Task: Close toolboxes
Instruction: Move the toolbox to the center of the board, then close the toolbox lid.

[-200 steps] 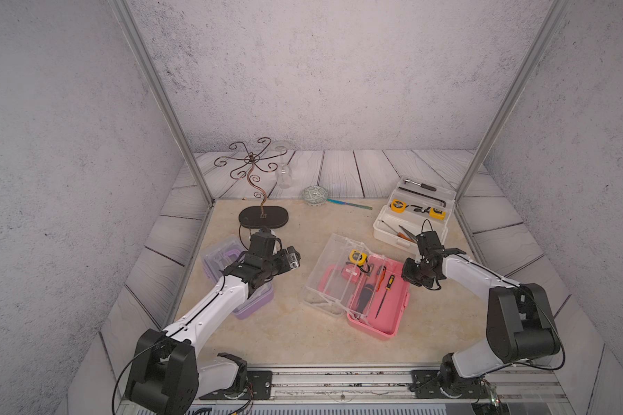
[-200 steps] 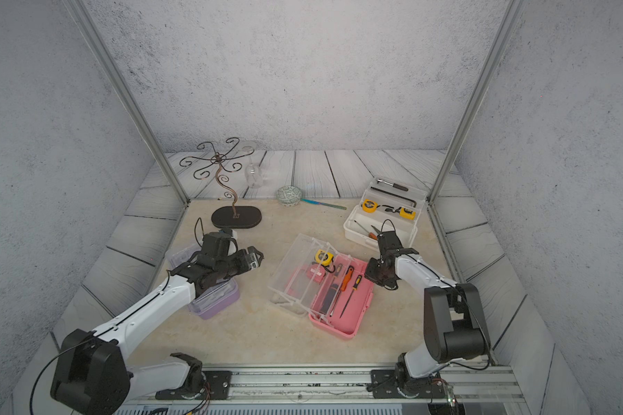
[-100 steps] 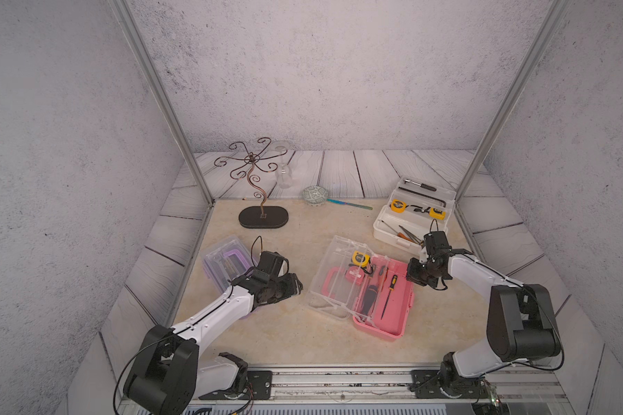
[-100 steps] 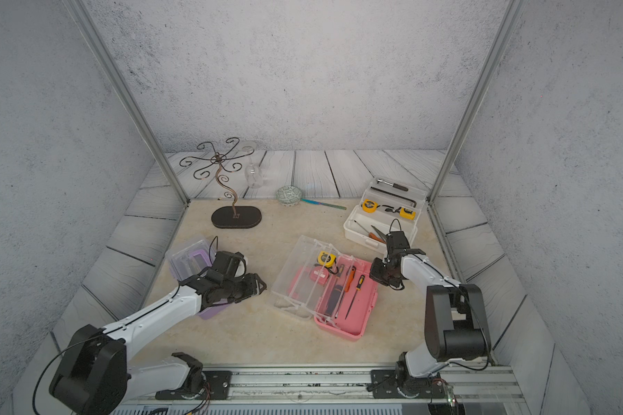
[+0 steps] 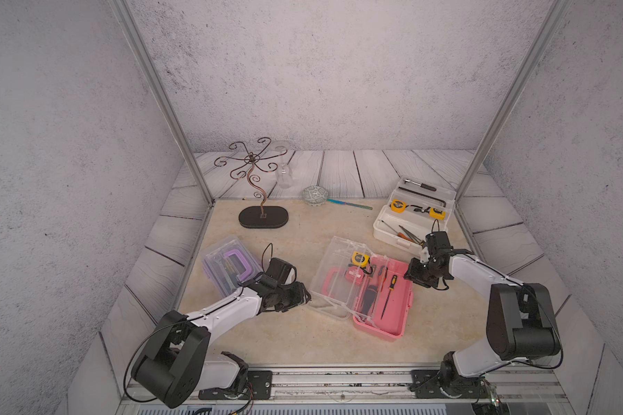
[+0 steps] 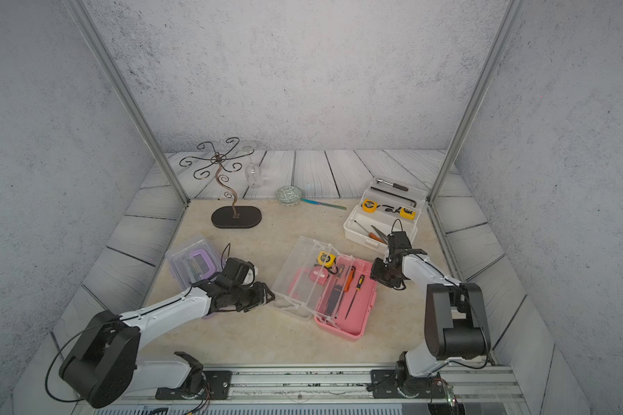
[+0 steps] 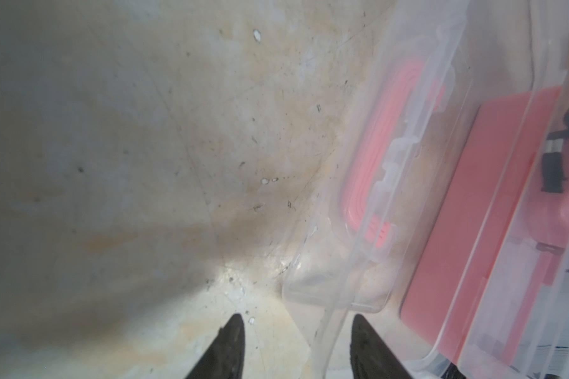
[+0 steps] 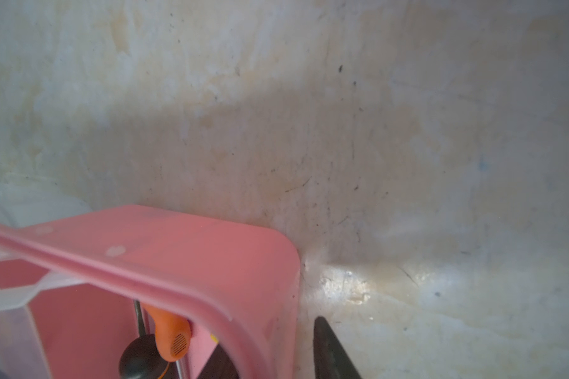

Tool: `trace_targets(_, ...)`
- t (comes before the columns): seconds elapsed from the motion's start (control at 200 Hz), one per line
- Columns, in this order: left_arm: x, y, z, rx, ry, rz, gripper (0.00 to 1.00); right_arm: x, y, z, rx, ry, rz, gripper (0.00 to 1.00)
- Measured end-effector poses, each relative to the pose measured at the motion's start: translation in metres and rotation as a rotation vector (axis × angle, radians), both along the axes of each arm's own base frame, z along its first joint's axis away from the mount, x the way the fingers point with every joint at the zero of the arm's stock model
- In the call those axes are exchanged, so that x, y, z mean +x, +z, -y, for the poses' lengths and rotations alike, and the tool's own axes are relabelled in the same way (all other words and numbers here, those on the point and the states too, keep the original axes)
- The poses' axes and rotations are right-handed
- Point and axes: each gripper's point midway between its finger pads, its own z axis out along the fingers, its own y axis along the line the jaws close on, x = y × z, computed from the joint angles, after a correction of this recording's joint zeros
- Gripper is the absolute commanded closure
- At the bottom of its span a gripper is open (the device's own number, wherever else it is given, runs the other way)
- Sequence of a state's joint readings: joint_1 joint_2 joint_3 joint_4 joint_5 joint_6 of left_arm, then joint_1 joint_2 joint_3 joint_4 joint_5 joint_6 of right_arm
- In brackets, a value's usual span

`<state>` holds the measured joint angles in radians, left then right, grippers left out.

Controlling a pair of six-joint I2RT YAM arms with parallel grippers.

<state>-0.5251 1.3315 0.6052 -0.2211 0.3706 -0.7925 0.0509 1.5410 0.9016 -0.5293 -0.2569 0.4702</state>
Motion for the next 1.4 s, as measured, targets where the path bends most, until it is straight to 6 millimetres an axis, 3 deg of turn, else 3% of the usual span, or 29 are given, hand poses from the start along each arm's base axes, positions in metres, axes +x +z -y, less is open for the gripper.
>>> trace_targets(0.36, -0.001, -0.012, 0.010, 0.045, -0.036, -0.009, 0.58, -0.002, -0.004, -0.001, 0.011, -0.005, -0.002, 0.68)
trace_targets(0.55, 0.001, -0.016, 0.013, 0.082, -0.046, -0.002, 0.67, -0.002, -0.005, -0.003, 0.021, -0.003, 0.000, 0.71)
trace_targets(0.766, 0.005, -0.013, 0.014, 0.095, -0.061, 0.024, 0.82, -0.001, -0.007, -0.005, 0.033, -0.003, -0.003, 0.73)
trace_targets(0.936, 0.009, -0.010, 0.013, 0.133, -0.096, 0.051, 1.00, 0.000, -0.008, -0.009, 0.059, -0.008, 0.000, 0.74)
trace_targets(1.266, 0.012, 0.004, 0.004, 0.224, -0.140, 0.086, 1.00, -0.001, -0.008, -0.020, 0.114, -0.009, 0.005, 0.74)
trace_targets(1.396, 0.012, 0.019, -0.008, 0.279, -0.139, 0.122, 1.00, -0.002, -0.008, -0.031, 0.144, 0.003, 0.006, 0.83)
